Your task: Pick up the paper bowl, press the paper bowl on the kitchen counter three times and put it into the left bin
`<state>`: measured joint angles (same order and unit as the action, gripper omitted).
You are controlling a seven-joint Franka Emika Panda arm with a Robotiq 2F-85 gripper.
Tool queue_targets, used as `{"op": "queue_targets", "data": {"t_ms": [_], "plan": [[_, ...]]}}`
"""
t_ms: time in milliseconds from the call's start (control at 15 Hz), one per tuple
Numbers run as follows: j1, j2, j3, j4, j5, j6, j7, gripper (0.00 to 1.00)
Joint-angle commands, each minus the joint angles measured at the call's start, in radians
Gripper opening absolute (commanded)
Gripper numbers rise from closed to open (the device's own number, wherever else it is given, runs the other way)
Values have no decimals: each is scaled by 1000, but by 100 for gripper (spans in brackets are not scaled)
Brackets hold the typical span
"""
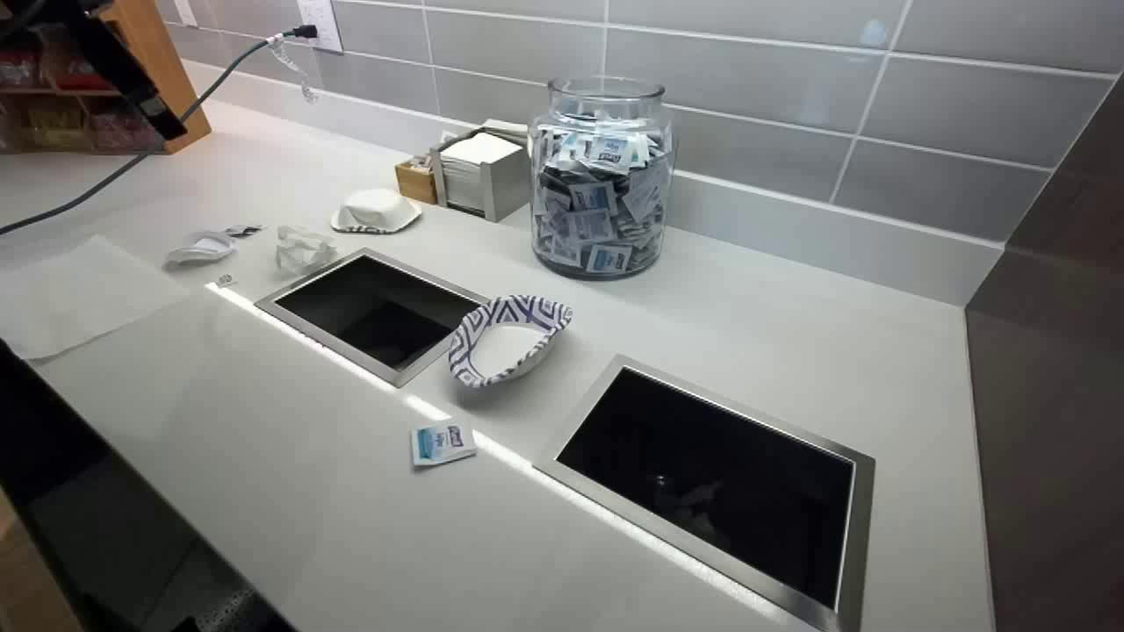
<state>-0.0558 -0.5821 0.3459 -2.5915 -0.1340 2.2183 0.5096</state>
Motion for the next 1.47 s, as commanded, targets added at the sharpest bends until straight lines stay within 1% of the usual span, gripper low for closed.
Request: {"op": "queue_targets", "data": {"t_ms": [0, 133, 267, 467, 600, 1067, 1133, 1267, 1400], "plan": [[21, 4, -20, 2, -14, -5, 10, 100], [21, 4, -20, 2, -14, -5, 10, 100], [-14, -20, -59, -23, -9, 37, 39, 100], [-41, -58, -160, -51, 43, 82, 44, 100], [-59, -67, -237, -69, 87, 132, 16, 100], [-182, -54, -444, -144, 243, 282, -18, 100], [-177, -39, -384, -101, 210, 233, -6, 100], [-204, -38, -420, -117, 229, 257, -24, 100], [-207, -38, -424, -118, 234, 258, -25, 100]]}}
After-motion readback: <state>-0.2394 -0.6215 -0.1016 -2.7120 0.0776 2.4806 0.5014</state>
